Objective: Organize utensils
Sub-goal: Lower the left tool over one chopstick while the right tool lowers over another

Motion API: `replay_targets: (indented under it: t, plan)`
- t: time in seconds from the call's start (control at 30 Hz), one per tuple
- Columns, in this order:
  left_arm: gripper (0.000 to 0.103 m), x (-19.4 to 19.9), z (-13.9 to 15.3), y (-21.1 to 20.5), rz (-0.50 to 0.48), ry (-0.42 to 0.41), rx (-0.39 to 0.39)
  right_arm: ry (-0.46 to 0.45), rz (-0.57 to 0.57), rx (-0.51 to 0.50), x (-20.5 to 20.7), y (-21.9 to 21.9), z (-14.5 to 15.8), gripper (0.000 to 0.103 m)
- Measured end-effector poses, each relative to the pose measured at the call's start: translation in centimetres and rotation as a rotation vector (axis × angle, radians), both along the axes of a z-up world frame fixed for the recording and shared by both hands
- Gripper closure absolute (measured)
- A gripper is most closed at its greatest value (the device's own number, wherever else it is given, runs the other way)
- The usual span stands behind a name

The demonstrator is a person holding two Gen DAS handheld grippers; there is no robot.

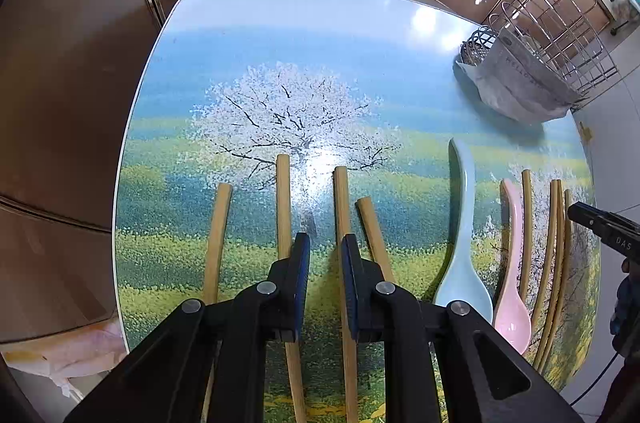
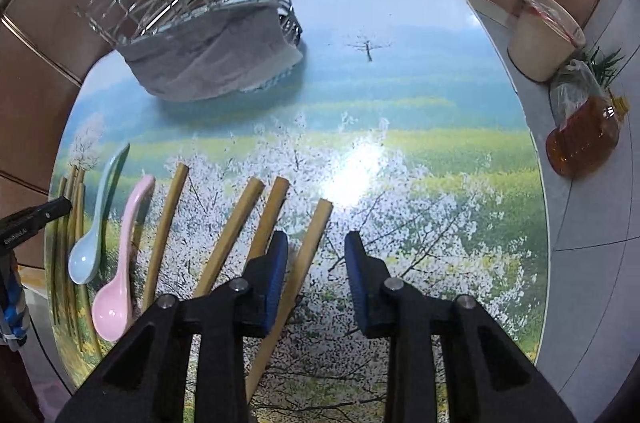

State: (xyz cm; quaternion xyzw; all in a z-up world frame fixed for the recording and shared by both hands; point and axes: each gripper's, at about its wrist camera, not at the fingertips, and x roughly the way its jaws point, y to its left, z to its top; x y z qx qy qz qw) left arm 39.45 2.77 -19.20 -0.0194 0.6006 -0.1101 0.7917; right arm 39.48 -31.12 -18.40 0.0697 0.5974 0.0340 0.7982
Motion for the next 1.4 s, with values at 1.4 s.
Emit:
replay_targets:
  t: [1.4]
  plan:
    - [0.084, 1.0, -1.2, -2.8, -0.056, 0.052, 0.068, 0.013, 0.071, -0.070, 1.1, 1.9, -0.2, 0.084]
